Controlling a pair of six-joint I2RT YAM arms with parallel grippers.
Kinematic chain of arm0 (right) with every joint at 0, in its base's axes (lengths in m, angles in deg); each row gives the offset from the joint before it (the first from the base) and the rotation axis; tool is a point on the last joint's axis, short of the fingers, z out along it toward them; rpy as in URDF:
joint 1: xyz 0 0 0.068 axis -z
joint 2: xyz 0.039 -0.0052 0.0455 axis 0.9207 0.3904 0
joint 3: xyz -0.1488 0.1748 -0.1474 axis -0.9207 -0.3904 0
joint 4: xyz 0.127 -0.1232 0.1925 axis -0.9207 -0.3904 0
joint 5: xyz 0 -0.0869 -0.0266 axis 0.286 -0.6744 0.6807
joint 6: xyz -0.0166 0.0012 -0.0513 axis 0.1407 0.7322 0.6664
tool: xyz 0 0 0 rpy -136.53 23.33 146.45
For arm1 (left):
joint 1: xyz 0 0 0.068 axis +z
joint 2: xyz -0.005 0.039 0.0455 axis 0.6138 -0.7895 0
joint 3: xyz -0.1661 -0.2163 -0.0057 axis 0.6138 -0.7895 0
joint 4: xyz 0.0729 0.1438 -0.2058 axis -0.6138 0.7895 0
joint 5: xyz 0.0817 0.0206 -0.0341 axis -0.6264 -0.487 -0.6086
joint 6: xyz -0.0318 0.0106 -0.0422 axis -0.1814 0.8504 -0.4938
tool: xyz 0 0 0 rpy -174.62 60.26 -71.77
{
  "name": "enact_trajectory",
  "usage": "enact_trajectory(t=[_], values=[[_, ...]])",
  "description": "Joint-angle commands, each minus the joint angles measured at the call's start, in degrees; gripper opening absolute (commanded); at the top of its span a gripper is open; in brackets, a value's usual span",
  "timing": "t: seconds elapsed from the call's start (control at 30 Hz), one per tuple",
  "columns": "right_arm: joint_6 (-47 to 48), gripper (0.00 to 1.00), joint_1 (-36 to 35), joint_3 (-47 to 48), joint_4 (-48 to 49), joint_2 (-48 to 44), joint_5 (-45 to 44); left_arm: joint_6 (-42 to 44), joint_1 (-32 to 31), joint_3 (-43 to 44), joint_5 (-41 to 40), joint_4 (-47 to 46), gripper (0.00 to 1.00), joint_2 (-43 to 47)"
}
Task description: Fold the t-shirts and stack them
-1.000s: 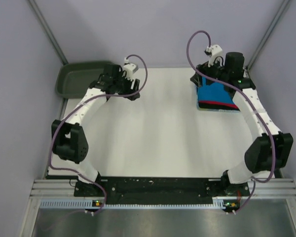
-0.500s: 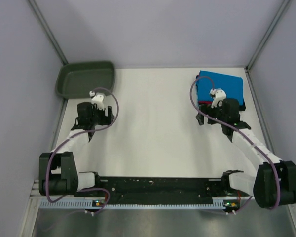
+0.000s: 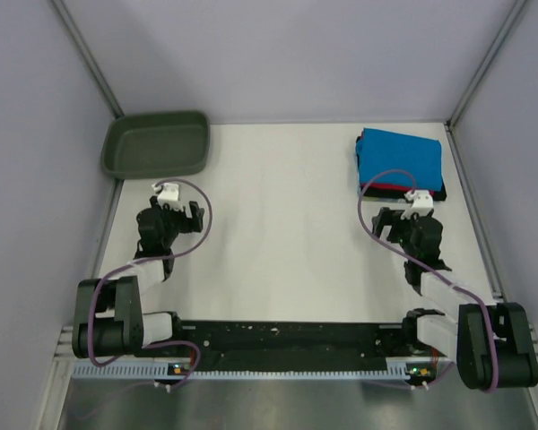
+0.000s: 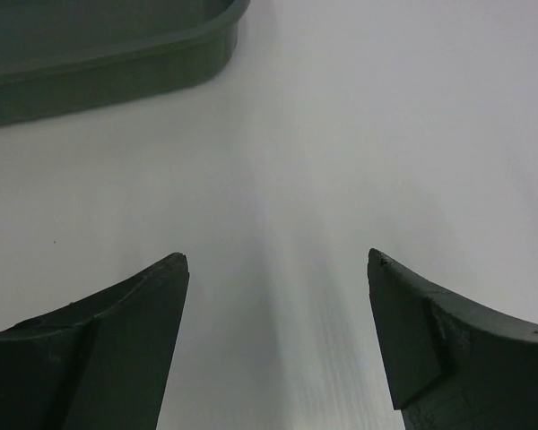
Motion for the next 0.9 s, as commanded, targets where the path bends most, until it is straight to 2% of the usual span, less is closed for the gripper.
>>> enact_trajectory(t=[0.0,0.87], values=[[0.63,0.94,0.79,-0.97,12.53,-0.43,-1.13,-0.82,0.14,-0.96,1.17,-10.68,0.85,0.62],[1.25,0.95,1.15,-3.0,15.08,-1.92,0.01,-1.17,0.14,0.27,-0.06,-9.37,0.84,-0.35]])
